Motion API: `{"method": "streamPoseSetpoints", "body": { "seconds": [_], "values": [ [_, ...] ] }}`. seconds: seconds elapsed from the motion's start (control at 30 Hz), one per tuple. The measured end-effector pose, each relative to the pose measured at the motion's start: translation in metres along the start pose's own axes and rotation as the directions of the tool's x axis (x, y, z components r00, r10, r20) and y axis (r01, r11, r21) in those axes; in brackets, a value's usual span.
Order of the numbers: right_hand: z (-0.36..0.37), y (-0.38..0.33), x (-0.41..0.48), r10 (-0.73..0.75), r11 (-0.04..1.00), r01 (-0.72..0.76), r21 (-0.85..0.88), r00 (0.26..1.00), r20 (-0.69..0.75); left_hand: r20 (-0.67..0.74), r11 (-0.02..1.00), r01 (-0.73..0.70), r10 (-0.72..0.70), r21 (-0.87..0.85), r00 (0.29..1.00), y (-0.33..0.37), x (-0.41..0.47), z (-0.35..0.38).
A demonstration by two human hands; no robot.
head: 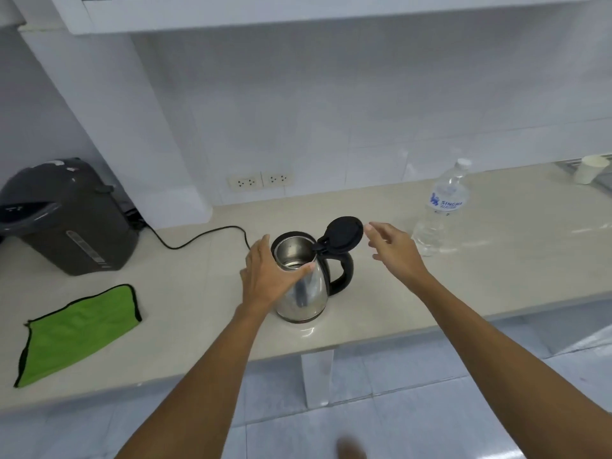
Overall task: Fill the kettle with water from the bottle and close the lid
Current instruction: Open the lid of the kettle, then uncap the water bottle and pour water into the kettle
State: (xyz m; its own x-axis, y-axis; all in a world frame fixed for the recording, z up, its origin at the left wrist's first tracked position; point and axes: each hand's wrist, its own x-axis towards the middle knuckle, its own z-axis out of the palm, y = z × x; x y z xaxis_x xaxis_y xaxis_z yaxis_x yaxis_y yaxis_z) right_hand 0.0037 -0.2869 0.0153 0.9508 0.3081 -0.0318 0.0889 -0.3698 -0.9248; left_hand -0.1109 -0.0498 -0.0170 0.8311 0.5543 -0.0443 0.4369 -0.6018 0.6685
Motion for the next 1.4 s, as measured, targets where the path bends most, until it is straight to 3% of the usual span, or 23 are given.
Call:
{"method": "streamPoseSetpoints", "body": {
  "seconds": [0.1, 0.23, 0.43, 0.63, 0.9, 1.07, 1.27, 1.4],
  "values": [
    [-0.031, -0.012, -0.005, -0.101, 0.927, 0.096, -0.363, 0.995, 0.006, 0.025, 0.980, -0.171, 0.169, 0.104, 0.985, 0.028, -0.001, -0.014],
    [-0.078, -0.028, -0.010, -0.129, 0.704, 0.124, -0.699, 0.991, 0.046, 0.053, 0.939, -0.320, 0.315, 0.124, 0.947, 0.078, -0.005, -0.011],
    [-0.150, -0.049, -0.010, -0.145, 0.560, 0.082, -0.824, 0.989, 0.000, 0.067, 0.873, -0.478, 0.473, 0.098, 0.878, 0.159, -0.018, 0.029],
    [-0.208, -0.048, 0.020, -0.155, 0.470, 0.095, -0.878, 0.988, 0.024, 0.134, 0.837, -0.544, 0.533, 0.062, 0.835, 0.219, -0.009, 0.085],
    [-0.257, -0.016, 0.125, -0.194, 0.462, 0.214, -0.861, 0.971, 0.137, 0.182, 0.882, -0.469, 0.457, 0.031, 0.871, 0.283, 0.058, 0.186],
    [-0.260, 0.013, 0.191, -0.221, 0.484, 0.274, -0.831, 0.957, 0.187, 0.231, 0.943, -0.331, 0.332, -0.042, 0.915, 0.300, 0.099, 0.249],
    [-0.252, 0.034, 0.226, -0.310, 0.465, 0.328, -0.823, 0.930, 0.196, 0.137, 0.938, -0.187, 0.234, -0.292, 0.962, 0.298, 0.121, 0.302],
    [-0.252, 0.036, 0.238, -0.335, 0.422, 0.385, -0.821, 0.907, 0.253, 0.107, 0.893, -0.027, 0.083, -0.450, 0.991, 0.292, 0.129, 0.326]
  ]
}}
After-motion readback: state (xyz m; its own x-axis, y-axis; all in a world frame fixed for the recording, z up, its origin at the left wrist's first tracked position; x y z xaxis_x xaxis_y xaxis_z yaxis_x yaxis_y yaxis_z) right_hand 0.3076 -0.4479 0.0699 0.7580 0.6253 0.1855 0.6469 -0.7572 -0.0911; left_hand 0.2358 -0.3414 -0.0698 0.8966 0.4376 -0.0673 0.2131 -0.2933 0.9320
